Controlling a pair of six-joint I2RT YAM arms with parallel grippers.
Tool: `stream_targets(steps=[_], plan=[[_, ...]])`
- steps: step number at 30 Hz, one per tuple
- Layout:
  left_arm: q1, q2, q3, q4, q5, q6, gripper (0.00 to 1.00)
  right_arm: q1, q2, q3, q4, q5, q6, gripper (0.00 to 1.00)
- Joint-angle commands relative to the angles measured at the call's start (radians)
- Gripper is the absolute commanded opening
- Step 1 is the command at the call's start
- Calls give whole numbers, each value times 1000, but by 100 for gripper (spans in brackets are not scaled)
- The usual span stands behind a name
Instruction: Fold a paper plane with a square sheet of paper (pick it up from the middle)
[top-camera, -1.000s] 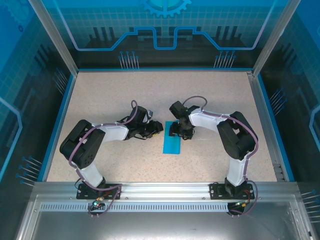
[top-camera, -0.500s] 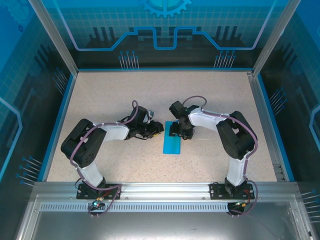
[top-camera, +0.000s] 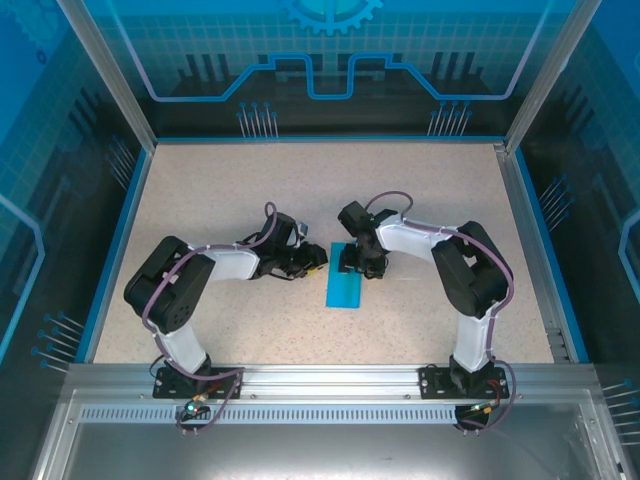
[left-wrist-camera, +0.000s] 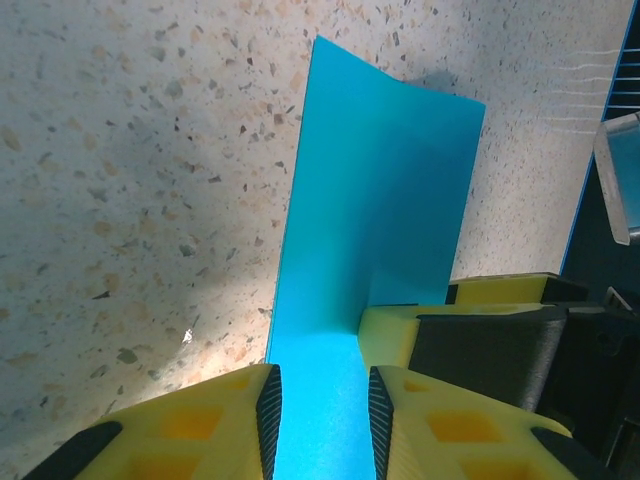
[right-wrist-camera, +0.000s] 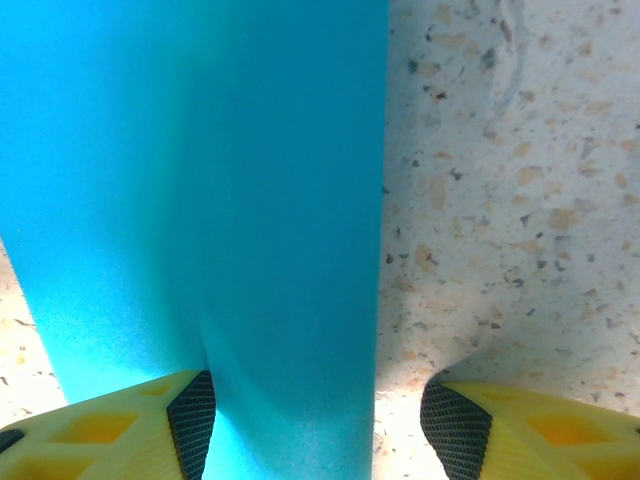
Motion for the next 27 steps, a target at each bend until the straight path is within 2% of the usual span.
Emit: stream_targets(steps=[1,14,27], plan=[[-6,15,31,24,38,-8,32,-3,148,-72,62,-22,5,64],[-8,76,50,68,116,-31,21,-3,162,-67,54,-21,14,64],[-22,110,86,27,122,-13,16,-1,169,-61,55,-30,19,64]])
